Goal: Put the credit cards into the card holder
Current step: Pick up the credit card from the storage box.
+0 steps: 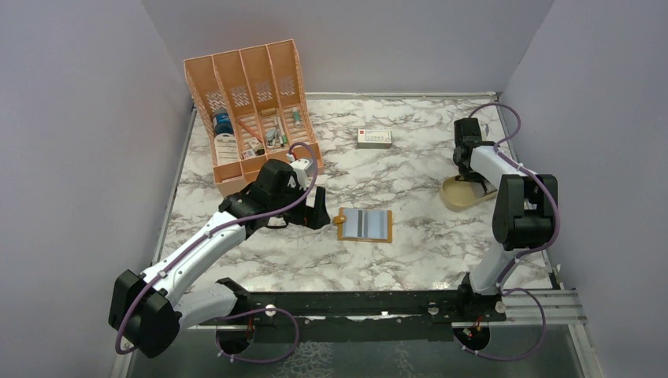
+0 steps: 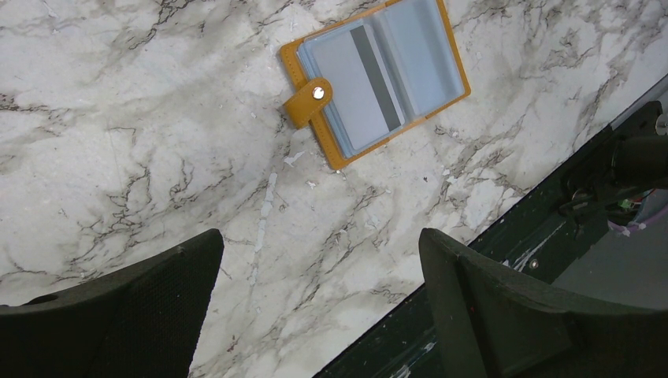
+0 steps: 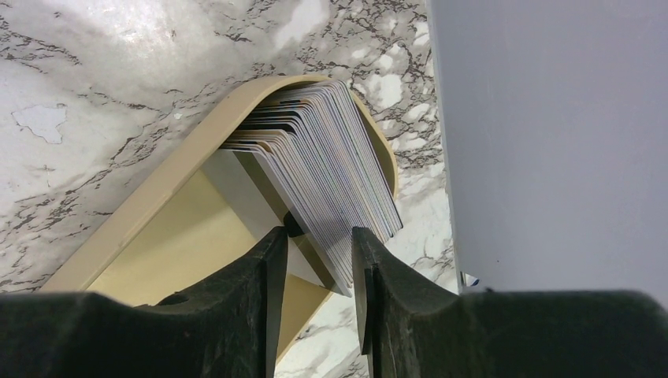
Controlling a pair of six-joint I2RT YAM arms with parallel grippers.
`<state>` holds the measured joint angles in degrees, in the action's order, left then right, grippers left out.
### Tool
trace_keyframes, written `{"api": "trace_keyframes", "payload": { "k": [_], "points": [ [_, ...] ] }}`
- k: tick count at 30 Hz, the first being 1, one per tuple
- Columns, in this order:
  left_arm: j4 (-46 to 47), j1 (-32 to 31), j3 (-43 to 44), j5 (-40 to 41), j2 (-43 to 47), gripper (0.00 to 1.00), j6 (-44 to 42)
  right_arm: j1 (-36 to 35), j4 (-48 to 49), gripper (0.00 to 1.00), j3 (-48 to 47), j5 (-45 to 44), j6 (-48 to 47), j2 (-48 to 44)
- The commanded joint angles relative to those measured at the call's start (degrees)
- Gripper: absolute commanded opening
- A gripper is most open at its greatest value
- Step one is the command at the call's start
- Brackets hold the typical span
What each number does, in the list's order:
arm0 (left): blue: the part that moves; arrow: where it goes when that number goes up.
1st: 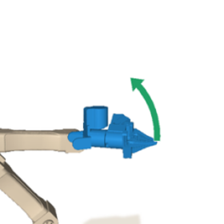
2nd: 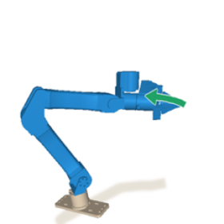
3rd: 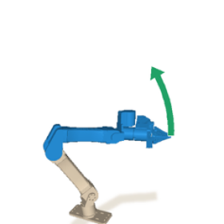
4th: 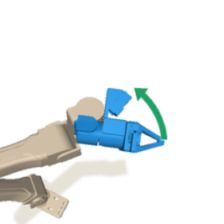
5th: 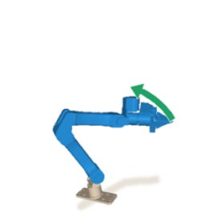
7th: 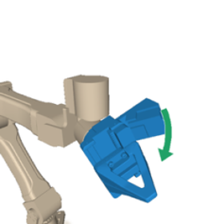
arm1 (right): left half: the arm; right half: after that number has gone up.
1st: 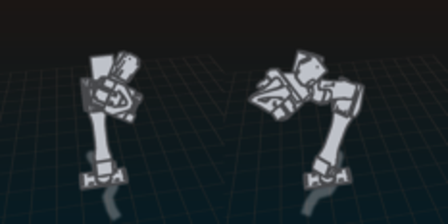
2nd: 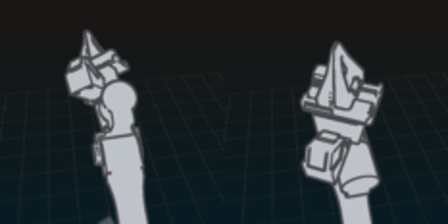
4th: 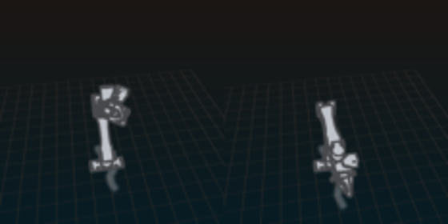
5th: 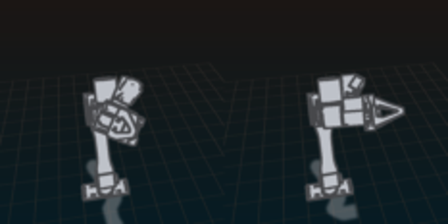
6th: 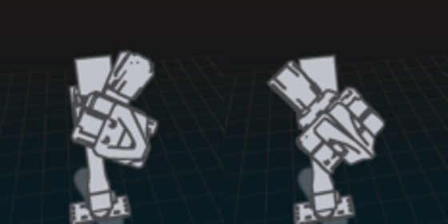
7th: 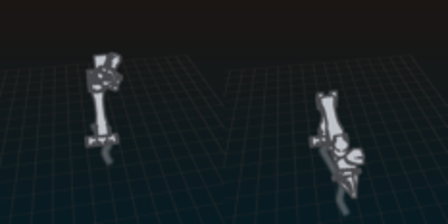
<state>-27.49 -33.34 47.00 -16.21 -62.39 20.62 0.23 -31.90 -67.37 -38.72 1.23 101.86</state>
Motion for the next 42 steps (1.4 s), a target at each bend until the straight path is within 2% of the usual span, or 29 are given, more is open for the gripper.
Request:
{"api": "trace_keyframes", "payload": {
  "k": [1, 13, 19, 22, 31, 36, 42],
  "points": [
    [1.4, 0.1, -0.6, -1.1, 0.7, 0.98, -0.8, 0.4, 0.8, 0.35, -1.4, -0.9, 0.7, -2.3],
    [1.4, 0.1, -0.5, -1.1, 0.7, 0.98, -0.8, 0.4, -0.1, 0.24, -1.9, 0.2, 1.5, -2.9],
    [1.4, 0.1, -0.5, -1.0, 0.6, 0.98, -0.8, 0.4, -3.7, 0.07, -3.5, 4.4, 3.9, -3.9],
    [1.4, 0.1, -0.5, -1.0, 0.6, 0.98, -0.8, 0.4, -5.5, 0.01, -3.5, 8.7, 5.1, -5.9],
    [1.8, 0.2, -0.3, -1.2, 0.5, 0.96, 0.1, 0.3, -12.2, 0.01, -3.6, 21.0, 8.5, -13.8],
    [4.5, 0.2, -1.0, -5.0, 0.3, 0.93, 3.5, 0.2, -13.7, 0.01, -3.1, 34.3, 11.5, -19.9],
    [14.9, 0.2, -4.1, -16.7, 0.3, 0.84, 14.6, -1.5, -5.9, 0.01, 5.5, 55.2, 16.1, -31.0]
  ]
}}
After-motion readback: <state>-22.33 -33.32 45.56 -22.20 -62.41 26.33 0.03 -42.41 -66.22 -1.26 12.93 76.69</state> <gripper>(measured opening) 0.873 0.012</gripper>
